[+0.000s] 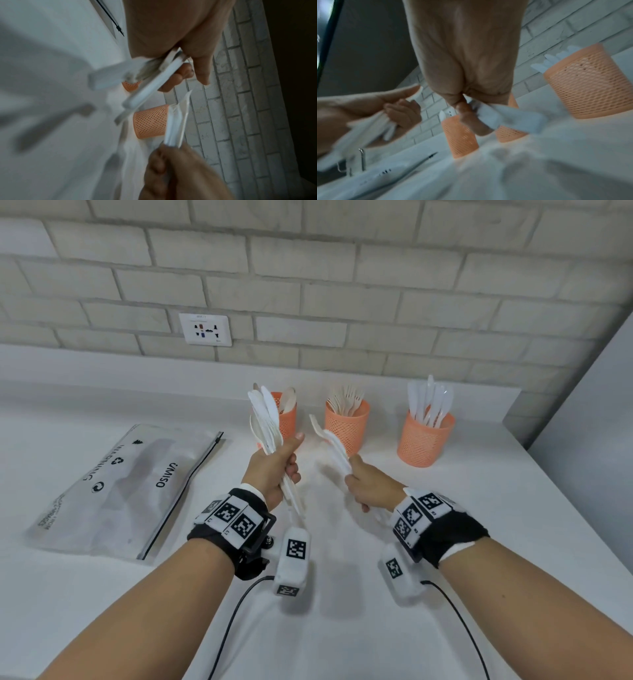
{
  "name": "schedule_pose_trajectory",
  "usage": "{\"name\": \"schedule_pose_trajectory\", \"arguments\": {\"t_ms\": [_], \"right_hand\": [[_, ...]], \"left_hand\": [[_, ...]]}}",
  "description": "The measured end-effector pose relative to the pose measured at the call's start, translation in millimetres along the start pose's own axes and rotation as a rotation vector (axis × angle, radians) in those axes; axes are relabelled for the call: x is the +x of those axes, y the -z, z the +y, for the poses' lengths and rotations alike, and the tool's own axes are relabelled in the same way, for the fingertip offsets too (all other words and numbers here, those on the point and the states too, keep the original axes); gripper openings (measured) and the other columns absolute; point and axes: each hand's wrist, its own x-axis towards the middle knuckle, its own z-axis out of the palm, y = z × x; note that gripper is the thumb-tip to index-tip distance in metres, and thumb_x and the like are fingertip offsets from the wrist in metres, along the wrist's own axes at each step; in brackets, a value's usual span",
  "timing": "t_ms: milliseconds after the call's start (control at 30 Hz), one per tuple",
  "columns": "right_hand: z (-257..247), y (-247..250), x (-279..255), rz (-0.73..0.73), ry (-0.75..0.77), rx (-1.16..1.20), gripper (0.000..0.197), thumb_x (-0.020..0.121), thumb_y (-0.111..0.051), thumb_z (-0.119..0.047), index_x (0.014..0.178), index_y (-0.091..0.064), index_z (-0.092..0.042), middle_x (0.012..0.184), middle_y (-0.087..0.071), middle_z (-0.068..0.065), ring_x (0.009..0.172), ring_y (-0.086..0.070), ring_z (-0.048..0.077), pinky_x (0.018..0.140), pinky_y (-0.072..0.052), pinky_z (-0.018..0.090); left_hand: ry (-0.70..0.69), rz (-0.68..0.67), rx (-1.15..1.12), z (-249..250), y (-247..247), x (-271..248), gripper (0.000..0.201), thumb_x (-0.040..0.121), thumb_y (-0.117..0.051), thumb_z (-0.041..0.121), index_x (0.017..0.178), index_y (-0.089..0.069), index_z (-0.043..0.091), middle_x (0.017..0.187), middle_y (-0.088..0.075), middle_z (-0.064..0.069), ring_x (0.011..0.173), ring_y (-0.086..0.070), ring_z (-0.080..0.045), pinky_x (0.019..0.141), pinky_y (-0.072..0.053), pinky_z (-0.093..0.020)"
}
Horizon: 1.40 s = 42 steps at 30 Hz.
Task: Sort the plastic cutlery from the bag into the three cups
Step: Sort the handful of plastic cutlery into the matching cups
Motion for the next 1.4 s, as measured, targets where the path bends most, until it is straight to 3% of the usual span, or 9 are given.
{"name": "schedule_pose_trajectory", "arguments": {"t_ms": [167, 300, 400, 467, 600, 700, 833, 1167, 1400], "right_hand": [[-26, -5, 1, 0.177, 0.106, 0.122, 0.026, 0.096, -0.029, -0.009, 0.122, -0.029, -0.003, 0.074, -0.043, 0.005, 0.06, -0.045, 0.017, 0.048, -0.041, 0.028], [-39, -12, -5, 0.195, 0.232, 0.137, 0.039, 0.097, -0.031, -0.005, 0.135, -0.03, -0.005, 0.106, -0.058, 0.01, 0.092, -0.059, 0.022, 0.075, -0.047, 0.027], [-39, -7, -9, 0.235, 0.249, 0.244, 0.038, 0.095, -0.033, -0.001, 0.132, -0.036, -0.008, 0.104, -0.054, 0.003, 0.095, -0.058, 0.018, 0.072, -0.043, 0.016], [-35, 0, -11, 0.238, 0.238, 0.317, 0.037, 0.091, -0.039, 0.001, 0.126, -0.042, -0.012, 0.103, -0.054, 0.002, 0.094, -0.056, 0.015, 0.072, -0.042, 0.013], [-21, 17, -7, 0.192, 0.114, 0.333, 0.048, 0.08, -0.052, -0.003, 0.125, -0.041, -0.018, 0.101, -0.052, 0.009, 0.091, -0.05, 0.018, 0.082, -0.047, 0.033], [-16, 23, -4, 0.11, 0.125, 0.509, 0.027, 0.087, -0.045, -0.004, 0.109, -0.054, -0.015, 0.086, -0.065, -0.003, 0.067, -0.047, 0.008, 0.058, -0.039, 0.022], [-15, 20, -1, 0.122, 0.142, 0.706, 0.016, 0.094, -0.04, -0.003, 0.093, -0.053, -0.013, 0.064, -0.059, -0.008, 0.057, -0.037, 0.009, 0.05, -0.031, 0.02], [-3, 13, 11, 0.136, 0.134, 0.745, 0.034, 0.101, -0.033, -0.028, 0.121, -0.049, -0.006, 0.076, -0.053, -0.005, 0.06, -0.04, 0.009, 0.053, -0.033, 0.022], [3, 27, 10, 0.189, 0.214, 0.59, 0.032, 0.099, -0.04, -0.029, 0.121, -0.054, -0.01, 0.083, -0.056, -0.004, 0.071, -0.046, 0.009, 0.064, -0.037, 0.022]], "left_hand": [[-0.044, -0.035, -0.006, -6, -20, -2, 0.021, 0.08, -0.071, 0.023, 0.079, -0.052, 0.015, 0.058, -0.039, 0.002, 0.044, -0.036, -0.009, 0.043, -0.038, -0.02], [-0.078, -0.051, 0.036, -7, -37, -2, 0.016, 0.08, -0.071, 0.023, 0.085, -0.057, 0.017, 0.059, -0.045, 0.002, 0.047, -0.038, -0.009, 0.044, -0.041, -0.02], [-0.074, -0.063, 0.029, -5, -43, 1, 0.011, 0.084, -0.066, 0.019, 0.085, -0.056, 0.014, 0.052, -0.047, 0.002, 0.041, -0.039, -0.008, 0.041, -0.037, -0.019], [-0.049, -0.087, 0.022, -3, -45, 2, 0.01, 0.087, -0.061, 0.02, 0.085, -0.057, 0.011, 0.046, -0.047, 0.003, 0.038, -0.04, -0.008, 0.04, -0.036, -0.019], [-0.039, -0.161, 0.021, 3, -44, 8, 0.016, 0.088, -0.051, 0.014, 0.075, -0.054, 0.005, 0.055, -0.046, -0.004, 0.038, -0.041, -0.011, 0.041, -0.038, -0.02], [-0.005, -0.243, 0.019, 4, -46, 9, 0.019, 0.089, -0.047, 0.012, 0.072, -0.051, 0.006, 0.052, -0.047, -0.002, 0.038, -0.042, -0.011, 0.043, -0.039, -0.021], [0.025, -0.326, 0.02, 0, -51, 10, 0.025, 0.09, -0.045, 0.012, 0.067, -0.05, 0.004, 0.05, -0.046, -0.004, 0.039, -0.041, -0.014, 0.051, -0.047, -0.03], [0.084, -0.394, 0.029, 1, -54, 13, 0.029, 0.088, -0.047, 0.019, 0.062, -0.052, 0.007, 0.047, -0.044, -0.007, 0.05, -0.043, -0.024, 0.063, -0.048, -0.04], [0.098, -0.342, -0.027, 7, -56, 7, 0.027, 0.088, -0.041, 0.008, 0.067, -0.058, 0.009, 0.048, -0.05, 0.001, 0.044, -0.049, -0.012, 0.048, -0.045, -0.022]]}}
